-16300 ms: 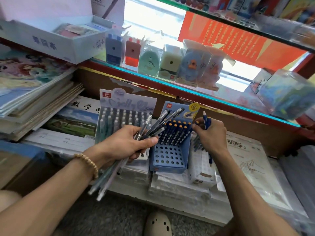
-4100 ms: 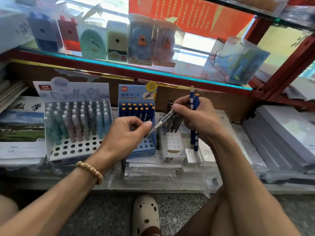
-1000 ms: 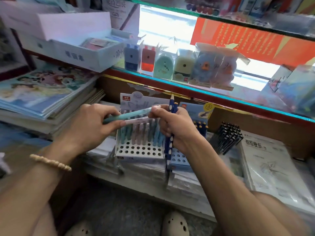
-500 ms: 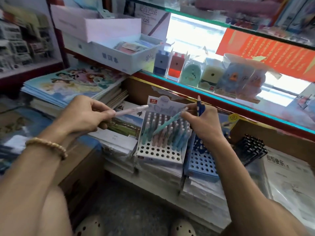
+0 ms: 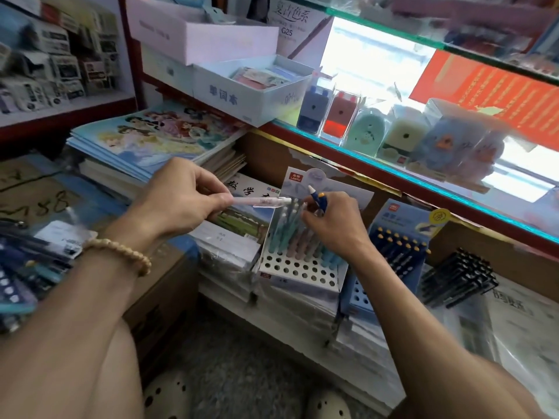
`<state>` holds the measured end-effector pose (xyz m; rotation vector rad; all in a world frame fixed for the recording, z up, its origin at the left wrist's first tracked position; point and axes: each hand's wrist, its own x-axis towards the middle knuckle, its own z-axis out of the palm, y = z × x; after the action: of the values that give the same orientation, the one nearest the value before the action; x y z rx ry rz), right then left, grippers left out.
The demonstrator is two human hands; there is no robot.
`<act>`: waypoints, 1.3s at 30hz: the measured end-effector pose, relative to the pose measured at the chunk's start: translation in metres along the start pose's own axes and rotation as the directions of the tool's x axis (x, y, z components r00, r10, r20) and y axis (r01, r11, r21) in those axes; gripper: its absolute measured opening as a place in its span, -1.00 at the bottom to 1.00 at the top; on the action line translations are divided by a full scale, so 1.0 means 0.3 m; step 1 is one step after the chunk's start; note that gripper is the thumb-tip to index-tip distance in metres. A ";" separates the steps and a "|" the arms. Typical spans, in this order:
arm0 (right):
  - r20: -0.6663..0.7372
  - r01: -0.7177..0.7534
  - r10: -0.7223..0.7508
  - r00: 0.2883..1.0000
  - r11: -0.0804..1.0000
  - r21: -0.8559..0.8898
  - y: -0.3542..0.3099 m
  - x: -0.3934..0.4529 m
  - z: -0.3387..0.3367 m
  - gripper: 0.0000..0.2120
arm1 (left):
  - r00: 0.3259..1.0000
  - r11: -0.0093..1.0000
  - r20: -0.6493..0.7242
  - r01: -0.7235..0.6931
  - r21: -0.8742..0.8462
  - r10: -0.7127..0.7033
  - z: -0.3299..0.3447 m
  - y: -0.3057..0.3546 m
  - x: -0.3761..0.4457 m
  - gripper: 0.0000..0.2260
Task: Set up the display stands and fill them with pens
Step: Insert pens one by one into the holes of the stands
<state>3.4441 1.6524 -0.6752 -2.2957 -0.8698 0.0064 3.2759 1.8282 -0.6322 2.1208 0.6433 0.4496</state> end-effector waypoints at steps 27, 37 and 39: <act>0.148 0.074 -0.043 0.988 0.974 -0.213 -0.007 0.024 0.058 -0.91 | 0.998 0.997 0.063 0.027 -0.072 -0.022 -0.013 -0.027 -0.007 -0.99; 0.215 -0.295 0.216 0.952 0.479 0.827 -0.028 -0.033 -0.044 -0.63 | 0.997 0.985 0.020 0.079 -0.155 -0.077 0.038 -0.012 0.000 -0.88; 0.349 -0.389 0.203 0.915 0.211 0.897 -0.049 -0.056 -0.057 -0.56 | 0.992 0.969 0.066 0.116 -0.217 -0.104 0.084 0.008 -0.007 -0.82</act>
<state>3.4264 1.6406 -0.6569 -1.1836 -0.2493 0.7277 3.2880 1.8099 -0.6449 1.8716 0.6453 0.3820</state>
